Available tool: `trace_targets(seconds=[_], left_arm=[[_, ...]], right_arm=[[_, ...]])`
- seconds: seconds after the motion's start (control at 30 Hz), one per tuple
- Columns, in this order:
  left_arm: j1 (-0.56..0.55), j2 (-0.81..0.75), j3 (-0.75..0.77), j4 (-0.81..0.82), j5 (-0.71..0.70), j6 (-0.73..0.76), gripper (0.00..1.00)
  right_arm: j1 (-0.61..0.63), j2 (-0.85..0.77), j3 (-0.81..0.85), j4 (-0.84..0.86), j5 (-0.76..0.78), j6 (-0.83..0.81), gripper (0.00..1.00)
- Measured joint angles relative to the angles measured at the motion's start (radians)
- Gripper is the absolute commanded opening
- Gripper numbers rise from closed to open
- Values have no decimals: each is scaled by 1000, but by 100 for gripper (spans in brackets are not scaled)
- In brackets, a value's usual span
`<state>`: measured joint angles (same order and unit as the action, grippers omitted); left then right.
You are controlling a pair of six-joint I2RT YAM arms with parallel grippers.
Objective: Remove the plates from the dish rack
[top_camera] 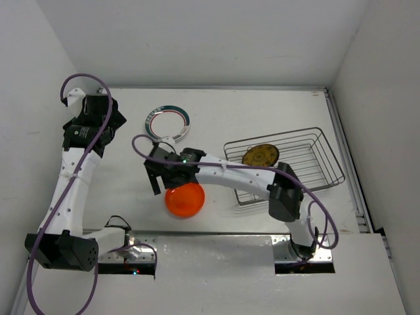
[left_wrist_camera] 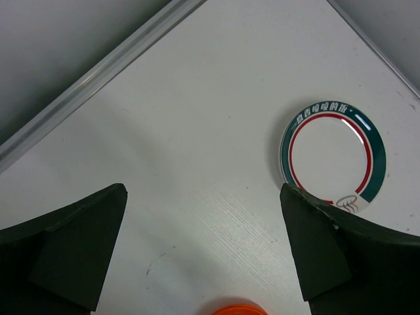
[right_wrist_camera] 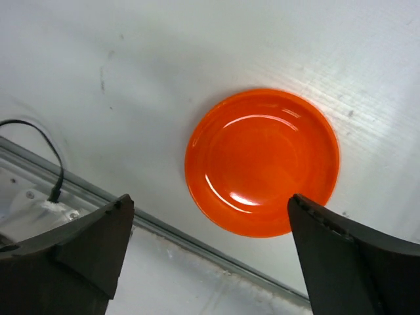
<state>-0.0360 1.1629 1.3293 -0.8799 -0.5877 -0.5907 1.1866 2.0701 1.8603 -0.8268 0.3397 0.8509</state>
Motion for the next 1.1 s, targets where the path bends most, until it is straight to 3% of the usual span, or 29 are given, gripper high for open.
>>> trace_targets(seconds=[0.1,0.2,0.4,0.63,0.77,0.93,1.1], left_arm=[[0,0,-5,9,17,12,100],[3,0,-21,34,61,38,100],[3,10,-74,92,238,126,100],[-6,82,-111,125,448,211,100],[-23,85,-124,124,471,236,100],[-39,85,-127,129,480,253,100],[-64,85,-127,130,480,265,100]], right_arm=[[-71,-111,-47,11,-28,30,99],[-235,-246,-122,28,-23,93,99],[-502,-352,-146,-124,245,336,99],[-584,-363,-226,-302,364,642,91],[-609,-350,-228,-389,401,762,85],[-615,-348,-308,-380,439,849,65],[-623,-321,-371,-354,446,898,60]])
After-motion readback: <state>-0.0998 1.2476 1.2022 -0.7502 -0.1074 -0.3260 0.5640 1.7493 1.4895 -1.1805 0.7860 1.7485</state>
